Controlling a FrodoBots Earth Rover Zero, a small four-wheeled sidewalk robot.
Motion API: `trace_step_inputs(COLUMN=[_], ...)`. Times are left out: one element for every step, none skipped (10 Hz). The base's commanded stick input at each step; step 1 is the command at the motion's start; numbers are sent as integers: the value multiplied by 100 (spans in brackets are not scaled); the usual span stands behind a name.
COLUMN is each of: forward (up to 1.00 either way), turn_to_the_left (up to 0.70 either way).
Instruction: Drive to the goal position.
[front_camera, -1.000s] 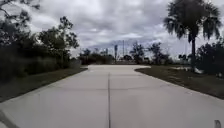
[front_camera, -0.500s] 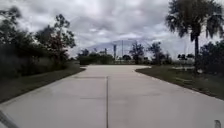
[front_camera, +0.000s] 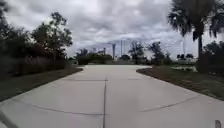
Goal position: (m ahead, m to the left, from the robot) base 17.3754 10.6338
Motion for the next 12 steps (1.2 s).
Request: trace_step_inputs(forward=[85,85,85,85,85,85,85,85,85,85,85,85], turn_to_the_left=[0,0,0,0,0,0,0,0,11,33,34,34])
